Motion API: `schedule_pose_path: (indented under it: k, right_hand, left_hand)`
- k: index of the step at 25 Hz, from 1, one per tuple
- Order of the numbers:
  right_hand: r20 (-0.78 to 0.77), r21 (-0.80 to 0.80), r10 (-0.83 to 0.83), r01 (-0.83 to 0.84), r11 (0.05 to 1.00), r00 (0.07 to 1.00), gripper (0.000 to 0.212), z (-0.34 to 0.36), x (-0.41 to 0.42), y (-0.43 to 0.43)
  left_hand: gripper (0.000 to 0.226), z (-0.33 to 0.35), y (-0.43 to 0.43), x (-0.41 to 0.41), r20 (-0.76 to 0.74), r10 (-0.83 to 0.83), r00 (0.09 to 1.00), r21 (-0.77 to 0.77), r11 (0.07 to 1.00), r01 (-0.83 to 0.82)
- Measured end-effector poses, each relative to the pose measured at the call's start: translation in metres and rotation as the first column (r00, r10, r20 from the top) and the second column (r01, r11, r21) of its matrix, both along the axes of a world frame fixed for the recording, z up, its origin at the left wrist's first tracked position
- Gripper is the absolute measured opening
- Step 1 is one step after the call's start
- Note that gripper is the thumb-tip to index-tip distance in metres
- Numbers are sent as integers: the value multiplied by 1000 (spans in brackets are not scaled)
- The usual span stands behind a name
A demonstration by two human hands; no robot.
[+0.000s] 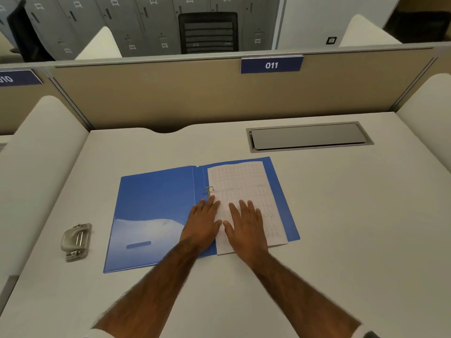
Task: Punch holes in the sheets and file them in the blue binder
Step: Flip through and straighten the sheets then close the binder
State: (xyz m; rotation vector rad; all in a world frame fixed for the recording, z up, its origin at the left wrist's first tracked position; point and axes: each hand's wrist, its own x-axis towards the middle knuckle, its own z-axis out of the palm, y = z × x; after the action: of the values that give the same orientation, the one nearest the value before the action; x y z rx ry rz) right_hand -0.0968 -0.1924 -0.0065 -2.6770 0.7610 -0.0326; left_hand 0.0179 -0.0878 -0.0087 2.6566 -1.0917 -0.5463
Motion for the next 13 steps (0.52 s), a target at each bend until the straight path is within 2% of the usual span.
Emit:
schedule_pose_path:
  k: [2, 4, 6, 7, 8, 10, 12, 13]
  right_hand:
    - [-77, -140, 93, -103, 985, 993, 69, -27, 8, -14]
    - [-134, -190, 126, -151, 970, 983, 74, -41, 9, -25]
    - [-156, -179, 137, -165, 970, 978, 78, -45, 8, -30]
    - [-155, -181, 135, -163, 970, 979, 79, -46, 8, -31]
    - [-150, -185, 130, -157, 970, 980, 80, -46, 8, -31]
    - [-144, -182, 115, -141, 973, 983, 81, -46, 8, -30]
    - [-135, -177, 109, -132, 975, 985, 81, -46, 8, -29]
    - [-129, -175, 106, -128, 976, 986, 81, -47, 8, -29]
  left_hand:
    - [64, 0, 6, -2, -2, 13, 1000, -23, 1000, -13]
    - [66, 4, 18, -8, -10, 49, 999, -83, 995, -50]
    - [63, 11, 37, -26, -119, 201, 972, -261, 938, -226]
    - [59, 18, 49, -40, -246, 331, 911, -374, 835, -404]
    - [53, 23, 62, -54, -404, 459, 791, -431, 667, -607]
    - [40, 32, 89, -74, -695, 575, 432, -299, 315, -901]
    - [35, 34, 112, -80, -865, 496, 80, -75, 31, -997]
    - [39, 35, 119, -81, -908, 413, -71, 46, -72, -996]
